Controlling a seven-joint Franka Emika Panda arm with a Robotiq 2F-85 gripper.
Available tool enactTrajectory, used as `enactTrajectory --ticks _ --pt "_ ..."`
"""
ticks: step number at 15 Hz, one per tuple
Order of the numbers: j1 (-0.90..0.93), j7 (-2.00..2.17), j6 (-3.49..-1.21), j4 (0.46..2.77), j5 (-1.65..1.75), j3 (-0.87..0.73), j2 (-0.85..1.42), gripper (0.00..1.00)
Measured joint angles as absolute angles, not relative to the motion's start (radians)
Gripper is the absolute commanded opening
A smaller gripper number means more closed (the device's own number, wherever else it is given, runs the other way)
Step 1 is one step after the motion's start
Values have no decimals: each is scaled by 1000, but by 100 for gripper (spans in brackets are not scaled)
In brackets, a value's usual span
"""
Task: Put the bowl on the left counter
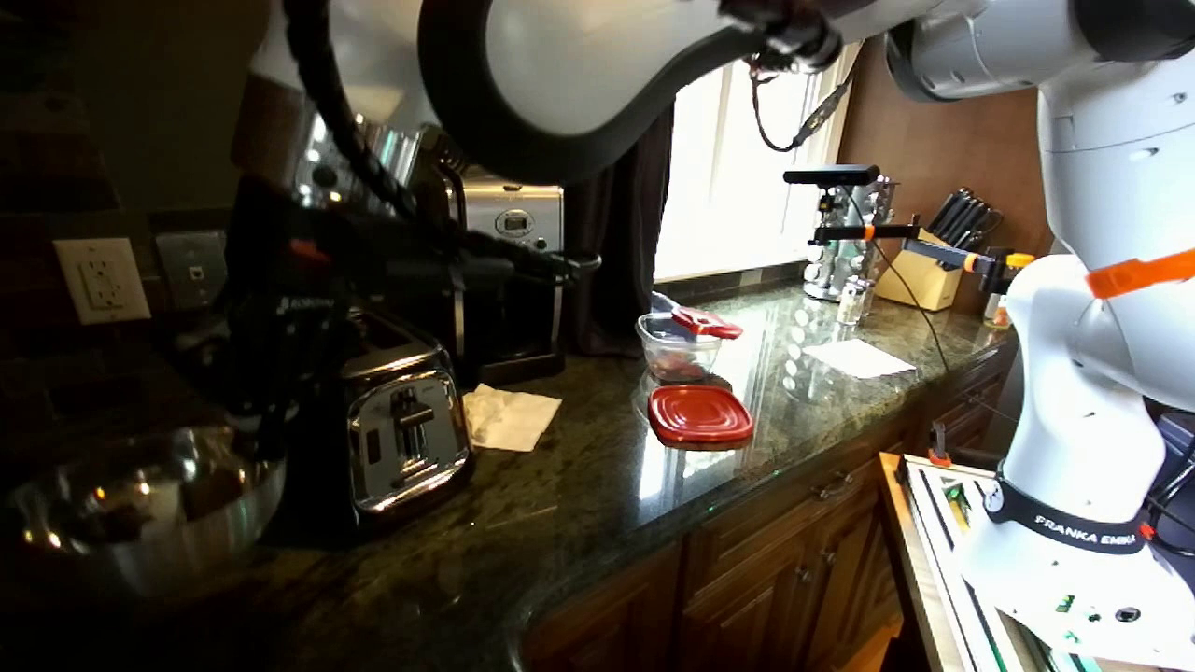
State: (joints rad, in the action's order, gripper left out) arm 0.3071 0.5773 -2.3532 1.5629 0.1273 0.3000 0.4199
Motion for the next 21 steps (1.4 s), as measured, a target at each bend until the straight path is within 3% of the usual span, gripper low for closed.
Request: enactTrajectory --ticks 14,21 --pt "455 347 -2218 1414 98 243 598 1" --pt "570 708 -2366 1402 143 89 664 1"
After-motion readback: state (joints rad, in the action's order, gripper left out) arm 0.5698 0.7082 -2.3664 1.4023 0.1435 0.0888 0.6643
